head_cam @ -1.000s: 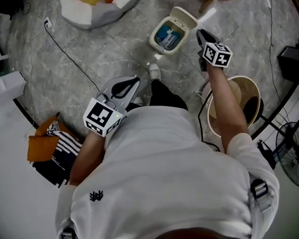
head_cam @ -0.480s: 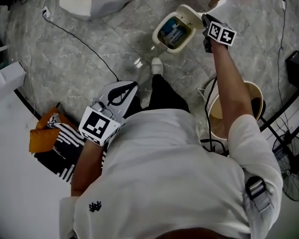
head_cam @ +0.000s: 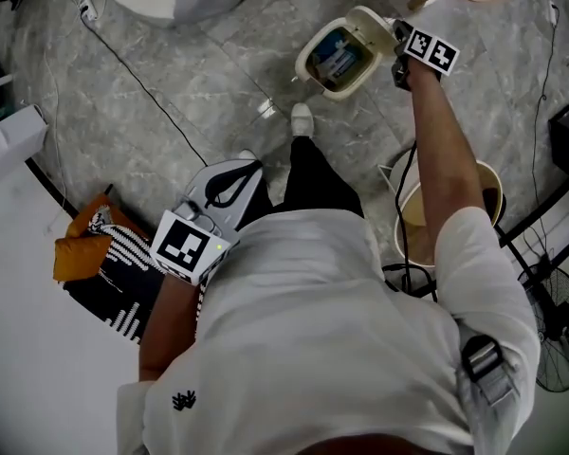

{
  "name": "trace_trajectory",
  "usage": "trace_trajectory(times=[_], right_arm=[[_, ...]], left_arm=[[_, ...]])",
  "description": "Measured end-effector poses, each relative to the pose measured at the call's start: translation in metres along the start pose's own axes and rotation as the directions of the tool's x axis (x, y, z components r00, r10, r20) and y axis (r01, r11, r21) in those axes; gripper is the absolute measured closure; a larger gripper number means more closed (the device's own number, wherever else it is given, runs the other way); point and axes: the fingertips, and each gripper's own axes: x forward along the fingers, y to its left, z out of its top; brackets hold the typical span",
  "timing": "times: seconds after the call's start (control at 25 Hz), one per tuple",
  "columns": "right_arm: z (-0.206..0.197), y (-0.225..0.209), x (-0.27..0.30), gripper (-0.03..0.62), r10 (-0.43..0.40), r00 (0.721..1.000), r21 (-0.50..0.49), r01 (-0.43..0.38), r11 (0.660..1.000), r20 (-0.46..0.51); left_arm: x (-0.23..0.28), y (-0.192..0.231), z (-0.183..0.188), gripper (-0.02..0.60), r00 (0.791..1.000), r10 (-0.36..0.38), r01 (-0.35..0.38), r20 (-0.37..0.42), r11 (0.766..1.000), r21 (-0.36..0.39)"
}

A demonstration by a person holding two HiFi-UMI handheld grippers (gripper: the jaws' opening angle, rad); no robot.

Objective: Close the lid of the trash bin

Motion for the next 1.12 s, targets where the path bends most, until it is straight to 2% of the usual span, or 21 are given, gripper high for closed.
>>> trace_trajectory(times=[0.2,0.4,0.56,0.84,1.12], right_arm=[[-0.010,0.003,0.009,0.542,0.024,0.999,0.031,-0.022,0.999,-0.040],[-0.017,0.007,0.007,0.542,0.024,0.999,0.055,-0.022,0.998,-0.040],[-0.026,0.014,0.004,0.542,0.025,0.999,0.062,-0.022,0.998,-0.045],[-0.058,0.029,0.001,0.542,0.035,0.996,0.058,-0.029,0.998,-0.087],[-0.083,0.042,0.001,0.542,0.036,0.992,0.046,-0.030,0.998,-0.118]], left_arm=[[0.002,0.005,-0.005,0.526,1.000,0.000,0.000,0.013,1.000,0.014],[0.001,0.004,-0.003,0.526,1.000,-0.003,0.003,-0.008,1.000,-0.018],[0.000,0.006,-0.004,0.526,1.000,-0.013,0.013,0.022,1.000,0.007],[0.001,0.009,-0.003,0.526,0.998,-0.024,0.023,0.055,1.000,0.008],[-0.008,0.016,-0.005,0.526,0.998,-0.003,0.003,0.063,1.000,0.003]])
